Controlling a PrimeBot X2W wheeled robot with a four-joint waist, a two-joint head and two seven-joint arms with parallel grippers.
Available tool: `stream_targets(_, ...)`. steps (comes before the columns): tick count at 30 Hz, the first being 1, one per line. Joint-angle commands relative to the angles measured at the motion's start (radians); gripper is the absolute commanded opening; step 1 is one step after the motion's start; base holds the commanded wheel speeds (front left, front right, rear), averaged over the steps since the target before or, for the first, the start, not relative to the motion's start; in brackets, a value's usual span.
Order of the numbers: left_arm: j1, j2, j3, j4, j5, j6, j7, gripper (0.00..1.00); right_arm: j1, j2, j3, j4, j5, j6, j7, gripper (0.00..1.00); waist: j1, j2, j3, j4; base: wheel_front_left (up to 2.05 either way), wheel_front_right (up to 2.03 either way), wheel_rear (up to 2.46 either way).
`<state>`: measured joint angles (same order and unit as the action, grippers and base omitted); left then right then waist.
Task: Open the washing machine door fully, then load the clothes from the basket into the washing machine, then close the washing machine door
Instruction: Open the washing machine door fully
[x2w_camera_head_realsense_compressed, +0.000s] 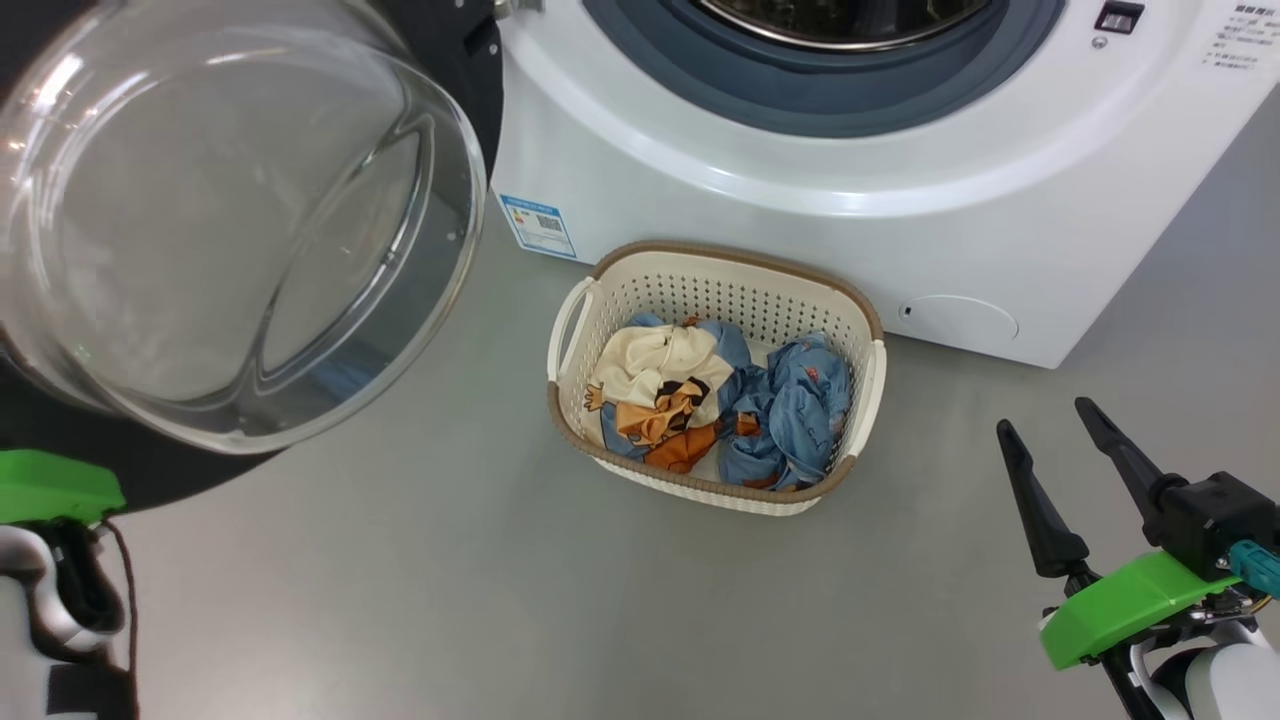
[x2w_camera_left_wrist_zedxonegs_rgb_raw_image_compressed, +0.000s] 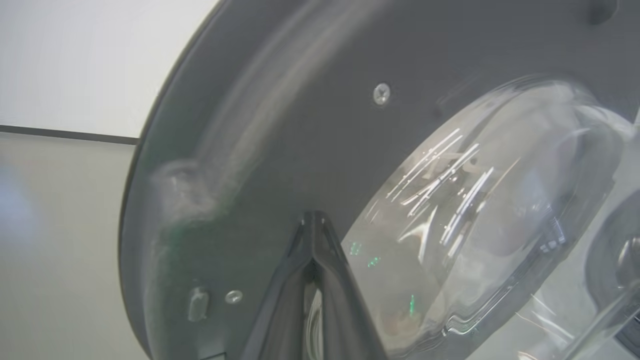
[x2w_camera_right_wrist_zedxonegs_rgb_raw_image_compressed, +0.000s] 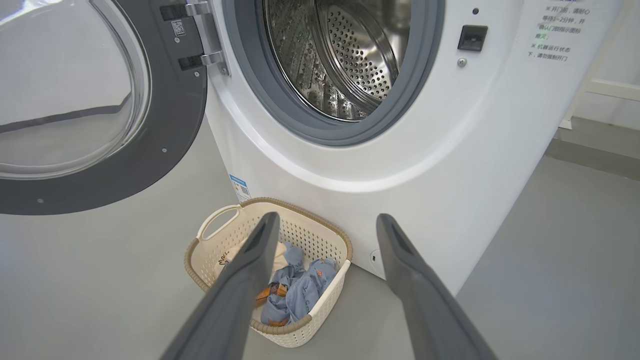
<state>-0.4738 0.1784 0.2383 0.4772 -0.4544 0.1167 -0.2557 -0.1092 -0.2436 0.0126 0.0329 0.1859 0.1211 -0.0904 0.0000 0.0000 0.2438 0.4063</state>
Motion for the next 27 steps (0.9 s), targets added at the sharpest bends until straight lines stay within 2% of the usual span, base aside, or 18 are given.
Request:
stream_targets(1, 0.006, 0.031, 0.035, -0.062, 0.029, -0.008, -0.006, 0.0, -0.024, 0.007, 0.014, -0.016, 0.004, 0.01, -0.014, 1.0, 0.0, 0.0, -0.016, 0.001, 0.0, 0.0, 0.0)
stream_targets(8, 0.064, -0.025, 0.024, -0.223, 0.094, -0.017, -0.006, 0.0, -0.011, 0.037, 0.015, 0.022, 0.01, 0.01, -0.048, 1.0, 0.0, 0.0, -0.064, 0.0, 0.0, 0.0, 0.0)
stream_targets(21, 0.17, -0.042, -0.075, -0.48, 0.166, -0.04, 0.034, 0.0, 0.007, 0.08, 0.031, 0.077, 0.019, 0.01, -0.103, 1.0, 0.0, 0.0, -0.152, -0.063, 0.0, 0.0, 0.0)
stream_targets(22, 0.181, -0.042, -0.085, -0.497, 0.172, -0.043, 0.041, 0.06, 0.008, 0.082, 0.033, 0.08, 0.019, 0.01, -0.106, 1.0, 0.0, 0.0, -0.159, -0.071, 0.0, 0.0, 0.0)
stream_targets(23, 0.192, -0.043, -0.096, -0.512, 0.177, -0.046, 0.048, 0.23, 0.01, 0.084, 0.033, 0.082, 0.02, 0.01, -0.109, 1.0, 0.0, 0.0, -0.166, -0.08, 0.0, 0.0, 0.0)
stream_targets(26, 0.225, -0.046, -0.131, -0.54, 0.188, -0.057, 0.075, 0.47, 0.017, 0.091, 0.033, 0.087, 0.022, 0.01, -0.117, 1.0, 0.0, 0.0, -0.186, -0.107, 0.0, 0.0, 0.0)
stream_targets(27, 0.234, -0.049, -0.14, -0.545, 0.188, -0.06, 0.08, 0.69, 0.019, 0.093, 0.033, 0.088, 0.022, 0.01, -0.119, 1.0, 0.0, 0.0, -0.192, -0.117, 0.0, 0.0, 0.0)
